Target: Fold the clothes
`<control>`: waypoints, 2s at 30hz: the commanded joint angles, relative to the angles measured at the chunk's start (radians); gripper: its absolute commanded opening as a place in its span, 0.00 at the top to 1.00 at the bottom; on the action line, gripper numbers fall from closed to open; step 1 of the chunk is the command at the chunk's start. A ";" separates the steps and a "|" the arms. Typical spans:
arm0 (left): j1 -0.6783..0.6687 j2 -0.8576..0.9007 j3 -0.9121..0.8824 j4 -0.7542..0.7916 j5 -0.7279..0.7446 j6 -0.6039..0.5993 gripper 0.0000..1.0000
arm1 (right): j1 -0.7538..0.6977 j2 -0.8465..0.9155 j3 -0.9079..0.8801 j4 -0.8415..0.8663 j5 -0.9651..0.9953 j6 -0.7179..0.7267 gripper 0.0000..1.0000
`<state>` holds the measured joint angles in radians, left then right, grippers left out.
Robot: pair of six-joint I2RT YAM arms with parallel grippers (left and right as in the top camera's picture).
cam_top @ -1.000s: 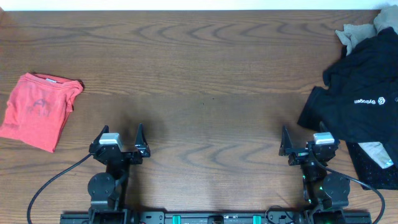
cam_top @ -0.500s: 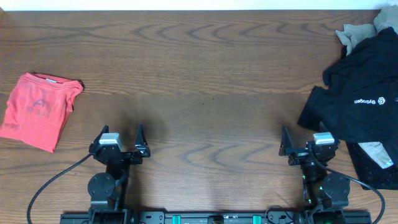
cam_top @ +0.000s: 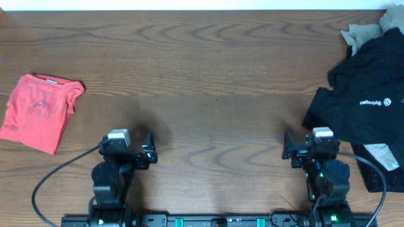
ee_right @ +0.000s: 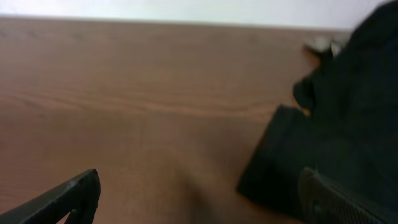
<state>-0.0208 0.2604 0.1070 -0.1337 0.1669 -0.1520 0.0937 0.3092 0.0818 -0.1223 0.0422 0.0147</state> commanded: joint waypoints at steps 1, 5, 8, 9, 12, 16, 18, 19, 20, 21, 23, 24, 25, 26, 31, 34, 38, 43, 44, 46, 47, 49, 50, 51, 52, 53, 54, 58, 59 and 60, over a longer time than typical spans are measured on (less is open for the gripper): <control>-0.003 0.150 0.126 -0.032 0.037 -0.011 0.02 | -0.017 0.143 0.117 -0.014 0.048 0.014 0.01; -0.003 0.378 0.270 -0.093 0.076 -0.010 0.02 | -0.049 0.384 0.252 -0.081 0.048 0.014 0.01; -0.003 0.538 0.379 -0.161 0.088 -0.010 0.02 | -0.087 0.555 0.358 -0.157 0.048 0.014 0.01; -0.003 0.601 0.423 -0.198 0.088 -0.010 0.02 | -0.108 0.626 0.406 -0.198 0.048 0.014 0.01; -0.003 0.729 0.514 -0.290 0.088 -0.010 0.02 | -0.165 0.792 0.524 -0.294 0.043 0.014 0.01; -0.003 0.845 0.567 -0.335 0.088 -0.011 0.02 | -0.230 1.002 0.651 -0.349 0.026 0.014 0.01; -0.003 0.875 0.567 -0.333 0.088 -0.010 0.02 | -0.242 1.071 0.673 -0.323 0.010 0.014 0.01; -0.003 0.887 0.567 -0.333 0.088 -0.011 0.02 | -0.245 1.102 0.673 -0.294 0.005 0.014 0.01; -0.003 0.897 0.567 -0.333 0.088 -0.011 0.02 | -0.245 1.133 0.671 -0.267 0.010 0.013 0.01; -0.003 0.903 0.567 -0.333 0.088 -0.011 0.02 | -0.245 1.159 0.671 -0.250 0.031 0.014 0.01; -0.003 0.910 0.567 -0.334 0.088 -0.011 0.02 | -0.245 1.213 0.671 -0.224 0.087 0.014 0.03; -0.003 0.911 0.567 -0.334 0.087 -0.011 0.03 | -0.245 1.243 0.671 -0.209 0.108 0.014 0.04; -0.003 0.911 0.567 -0.334 0.088 -0.010 0.02 | -0.245 1.272 0.671 -0.197 0.125 0.014 0.05; -0.003 0.911 0.567 -0.334 0.088 -0.010 0.02 | -0.245 1.296 0.671 -0.187 0.138 0.014 0.06; -0.003 0.911 0.567 -0.333 0.088 -0.011 0.02 | -0.245 1.400 0.671 -0.133 0.144 0.014 0.13; -0.003 0.911 0.567 -0.334 0.088 -0.010 0.02 | -0.244 1.435 0.671 -0.122 0.140 0.014 0.46; -0.003 0.911 0.567 -0.334 0.087 -0.010 0.02 | -0.244 1.430 0.672 -0.150 0.113 0.014 0.99; -0.003 0.911 0.567 -0.333 0.087 -0.010 0.02 | -0.242 1.348 0.692 -0.211 0.057 0.014 0.99; -0.003 0.911 0.567 -0.332 0.087 -0.010 0.02 | -0.241 1.318 0.706 -0.227 0.033 0.014 0.99; -0.003 0.911 0.567 -0.332 0.087 -0.010 0.02 | -0.241 1.250 0.743 -0.258 -0.023 0.014 0.99; -0.003 0.911 0.567 -0.332 0.087 -0.010 0.02 | -0.241 1.217 0.765 -0.273 -0.054 0.014 0.99; -0.003 0.911 0.567 -0.332 0.087 -0.010 0.02 | -0.237 1.136 0.831 -0.313 -0.157 0.014 0.99; -0.003 0.911 0.567 -0.332 0.087 -0.010 0.02 | -0.233 1.103 0.861 -0.326 -0.214 0.015 0.99; -0.003 0.911 0.567 -0.332 0.087 -0.010 0.02 | -0.224 1.069 0.894 -0.333 -0.292 0.015 0.99; -0.003 0.911 0.567 -0.332 0.087 -0.010 0.02 | -0.212 1.036 0.923 -0.335 -0.375 0.015 0.99; -0.003 0.911 0.567 -0.332 0.087 -0.010 0.02 | -0.198 1.011 0.943 -0.334 -0.446 0.015 0.99; -0.003 0.911 0.567 -0.332 0.087 -0.010 0.02 | -0.176 0.986 0.961 -0.330 -0.521 0.021 0.99; -0.003 0.911 0.567 -0.325 0.087 -0.010 0.02 | -0.049 0.938 0.977 -0.277 -0.706 0.079 0.99; -0.003 0.911 0.567 -0.323 0.087 -0.010 0.02 | -0.010 0.938 0.977 -0.270 -0.719 0.089 0.99; -0.003 0.911 0.567 -0.321 0.087 -0.011 0.03 | 0.038 0.941 0.977 -0.267 -0.726 0.098 0.99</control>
<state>-0.0216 1.1698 0.6533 -0.4614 0.2413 -0.1600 0.0372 1.2354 1.0630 -0.3870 -0.4793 0.0692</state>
